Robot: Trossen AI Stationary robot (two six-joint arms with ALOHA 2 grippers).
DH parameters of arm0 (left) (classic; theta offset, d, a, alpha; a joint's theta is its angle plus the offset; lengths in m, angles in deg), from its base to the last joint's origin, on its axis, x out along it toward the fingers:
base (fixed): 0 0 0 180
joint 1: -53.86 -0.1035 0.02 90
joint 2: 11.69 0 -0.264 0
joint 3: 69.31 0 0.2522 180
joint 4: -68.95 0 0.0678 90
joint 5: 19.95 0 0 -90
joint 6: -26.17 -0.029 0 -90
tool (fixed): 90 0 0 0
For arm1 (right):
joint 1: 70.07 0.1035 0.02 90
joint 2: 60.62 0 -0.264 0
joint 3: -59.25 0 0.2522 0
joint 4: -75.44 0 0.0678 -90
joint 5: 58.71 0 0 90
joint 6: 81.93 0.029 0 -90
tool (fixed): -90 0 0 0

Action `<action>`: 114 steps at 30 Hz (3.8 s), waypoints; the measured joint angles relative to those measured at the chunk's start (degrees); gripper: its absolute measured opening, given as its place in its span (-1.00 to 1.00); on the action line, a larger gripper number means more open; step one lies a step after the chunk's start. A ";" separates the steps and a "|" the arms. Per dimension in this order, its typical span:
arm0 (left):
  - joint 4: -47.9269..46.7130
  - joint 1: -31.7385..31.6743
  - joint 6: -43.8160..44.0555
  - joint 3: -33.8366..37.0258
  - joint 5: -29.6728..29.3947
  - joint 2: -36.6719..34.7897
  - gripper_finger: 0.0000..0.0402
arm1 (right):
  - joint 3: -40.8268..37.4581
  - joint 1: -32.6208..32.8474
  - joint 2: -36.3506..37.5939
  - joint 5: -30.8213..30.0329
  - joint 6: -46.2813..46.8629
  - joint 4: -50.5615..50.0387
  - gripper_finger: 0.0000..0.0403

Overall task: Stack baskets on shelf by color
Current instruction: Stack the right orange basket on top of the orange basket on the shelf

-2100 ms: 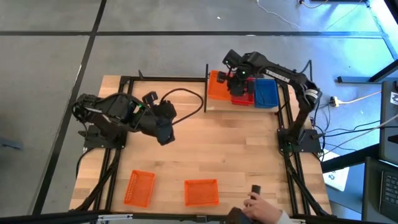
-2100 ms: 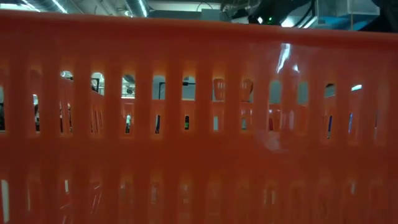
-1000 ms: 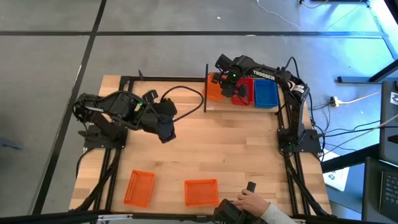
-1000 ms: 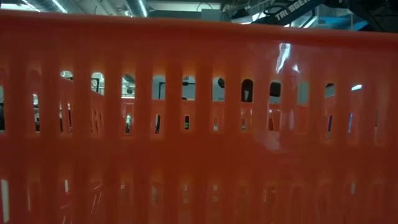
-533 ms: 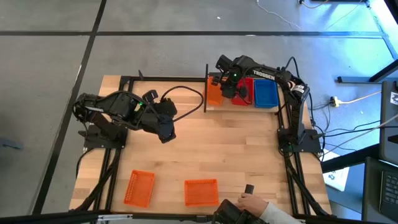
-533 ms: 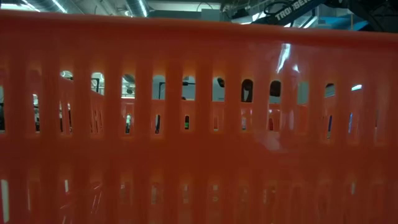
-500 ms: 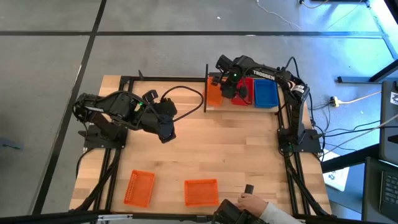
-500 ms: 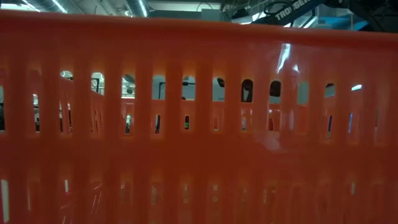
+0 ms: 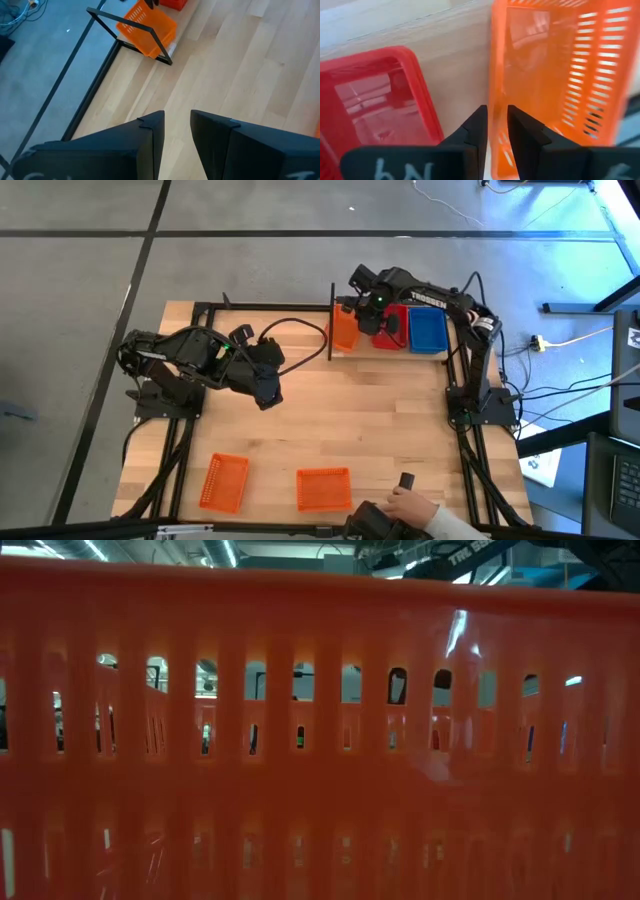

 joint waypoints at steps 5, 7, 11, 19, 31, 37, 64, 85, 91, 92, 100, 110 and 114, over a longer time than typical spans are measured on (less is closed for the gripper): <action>0.00 0.00 0.02 0.00 0.00 0.00 -0.57 | 0.00 0.02 4.77 1.17 1.15 -0.13 -0.63; 0.01 0.00 0.04 0.00 0.00 0.00 -0.57 | 0.07 0.02 6.70 4.68 4.89 -0.18 -0.63; 0.00 0.00 0.22 0.00 0.00 0.00 -0.57 | 0.09 0.39 9.82 12.24 16.44 -0.38 -0.63; 0.00 0.16 1.60 0.00 0.26 0.00 -0.57 | 0.09 5.23 13.82 20.67 56.14 -0.66 -0.63; 0.00 2.51 1.22 0.00 1.77 0.00 -0.57 | -17.27 14.83 13.16 14.72 72.92 16.74 -0.97; 0.00 4.33 1.20 0.00 1.78 0.00 -0.57 | -24.28 15.65 13.16 8.98 81.07 33.53 -0.99; 0.00 5.44 1.27 0.00 1.75 0.00 -0.57 | -28.92 15.00 13.12 -5.19 99.29 37.63 -1.00; 0.02 5.44 1.72 0.00 1.06 0.00 -0.57 | -21.73 17.39 15.85 7.50 99.06 35.74 -1.00; 0.00 4.50 6.06 0.00 -7.53 0.00 -0.57 | -11.89 18.12 20.18 7.39 93.30 28.29 -1.00; 0.01 3.90 6.43 0.00 -8.58 0.00 -0.57 | -10.39 18.34 21.50 7.35 92.62 26.36 -1.00; 0.04 -6.60 -8.67 2.41 -8.93 -0.13 -0.57 | -3.70 20.22 33.83 4.93 88.66 17.81 -1.00; 12.73 -32.20 -36.17 20.00 17.56 0.00 -0.63 | -2.36 20.37 50.88 1.55 89.28 15.36 -1.00; 25.46 -41.85 -45.38 25.73 35.72 0.10 -0.66 | -2.36 20.37 55.39 -0.90 92.16 15.26 -1.00</action>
